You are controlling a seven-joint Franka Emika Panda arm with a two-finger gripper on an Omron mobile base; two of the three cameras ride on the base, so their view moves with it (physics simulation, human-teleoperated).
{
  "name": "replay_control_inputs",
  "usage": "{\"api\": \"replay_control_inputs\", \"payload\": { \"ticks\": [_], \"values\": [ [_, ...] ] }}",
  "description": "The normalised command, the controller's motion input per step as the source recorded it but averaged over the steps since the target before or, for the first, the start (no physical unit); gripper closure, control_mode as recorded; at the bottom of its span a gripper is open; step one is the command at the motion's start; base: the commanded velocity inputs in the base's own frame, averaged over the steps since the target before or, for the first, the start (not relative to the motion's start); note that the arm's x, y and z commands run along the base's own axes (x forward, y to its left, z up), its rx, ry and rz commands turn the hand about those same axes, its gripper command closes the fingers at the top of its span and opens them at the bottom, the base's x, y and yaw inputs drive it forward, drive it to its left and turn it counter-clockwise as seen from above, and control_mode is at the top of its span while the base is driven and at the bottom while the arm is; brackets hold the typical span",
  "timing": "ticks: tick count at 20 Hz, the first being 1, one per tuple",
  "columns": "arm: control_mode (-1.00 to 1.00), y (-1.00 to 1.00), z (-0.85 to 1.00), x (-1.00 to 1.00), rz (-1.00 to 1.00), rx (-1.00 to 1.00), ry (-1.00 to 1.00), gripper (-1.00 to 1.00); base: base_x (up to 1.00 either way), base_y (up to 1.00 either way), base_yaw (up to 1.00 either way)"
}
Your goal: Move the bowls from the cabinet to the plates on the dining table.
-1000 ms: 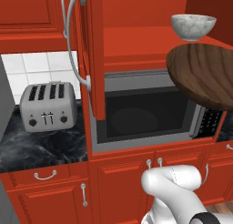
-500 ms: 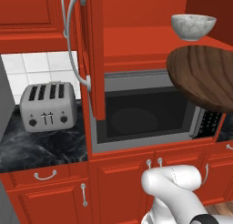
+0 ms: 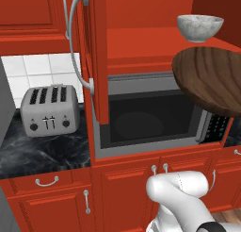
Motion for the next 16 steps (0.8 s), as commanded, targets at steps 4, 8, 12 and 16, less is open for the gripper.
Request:
{"api": "replay_control_inputs", "payload": {
  "ticks": [4, 8, 12, 16],
  "values": [
    [-1.00, 0.00, 0.00, 0.00, 0.00, 0.00, 0.00, 1.00, 0.00, 0.00, 0.00],
    [-1.00, 0.00, 0.00, 0.00, 0.00, 0.00, 0.00, 1.00, 0.00, 0.00, 0.00],
    [-1.00, 0.00, 0.00, 0.00, 0.00, 0.00, 0.00, 1.00, 0.00, 0.00, 0.00],
    [-1.00, 0.00, 0.00, 0.00, 0.00, 0.00, 0.00, 1.00, 0.00, 0.00, 0.00]
  ]
}}
